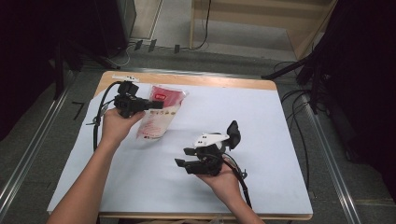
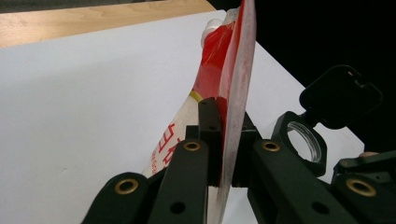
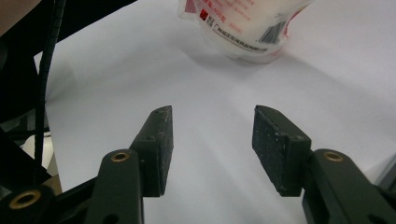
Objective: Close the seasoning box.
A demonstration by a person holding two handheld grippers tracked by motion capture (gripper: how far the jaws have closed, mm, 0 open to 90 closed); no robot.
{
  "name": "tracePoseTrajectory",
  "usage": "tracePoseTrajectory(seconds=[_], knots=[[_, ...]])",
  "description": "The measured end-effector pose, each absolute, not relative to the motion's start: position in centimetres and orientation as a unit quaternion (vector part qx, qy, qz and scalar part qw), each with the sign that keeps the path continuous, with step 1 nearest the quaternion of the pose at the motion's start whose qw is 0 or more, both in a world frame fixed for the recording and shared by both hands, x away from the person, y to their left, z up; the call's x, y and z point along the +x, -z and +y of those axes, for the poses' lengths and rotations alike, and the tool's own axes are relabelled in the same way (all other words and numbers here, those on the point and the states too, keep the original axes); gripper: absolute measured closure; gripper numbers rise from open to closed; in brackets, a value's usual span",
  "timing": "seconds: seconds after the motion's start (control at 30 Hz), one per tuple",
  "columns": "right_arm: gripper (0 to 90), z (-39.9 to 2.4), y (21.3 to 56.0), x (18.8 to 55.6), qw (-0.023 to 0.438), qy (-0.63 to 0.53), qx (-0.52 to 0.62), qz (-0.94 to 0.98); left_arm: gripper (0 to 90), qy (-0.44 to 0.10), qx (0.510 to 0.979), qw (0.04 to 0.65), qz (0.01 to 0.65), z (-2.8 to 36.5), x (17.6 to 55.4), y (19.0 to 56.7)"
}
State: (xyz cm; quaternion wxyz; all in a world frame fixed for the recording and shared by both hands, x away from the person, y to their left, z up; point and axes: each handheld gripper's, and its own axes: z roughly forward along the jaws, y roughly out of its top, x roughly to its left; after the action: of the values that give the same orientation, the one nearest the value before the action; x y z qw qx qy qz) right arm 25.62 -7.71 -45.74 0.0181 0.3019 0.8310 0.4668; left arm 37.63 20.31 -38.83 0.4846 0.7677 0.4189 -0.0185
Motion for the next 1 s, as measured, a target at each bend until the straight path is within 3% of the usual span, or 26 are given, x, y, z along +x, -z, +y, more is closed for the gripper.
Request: tracePoseTrajectory(seconds=[1.0], knots=[[52.9, -12.5, 44.0, 25.0, 0.019, -0.464, 0.292, 0.836, 75.3, 0.014, 0.768, 0.474, 0.429, 24.6, 33.7, 39.1]])
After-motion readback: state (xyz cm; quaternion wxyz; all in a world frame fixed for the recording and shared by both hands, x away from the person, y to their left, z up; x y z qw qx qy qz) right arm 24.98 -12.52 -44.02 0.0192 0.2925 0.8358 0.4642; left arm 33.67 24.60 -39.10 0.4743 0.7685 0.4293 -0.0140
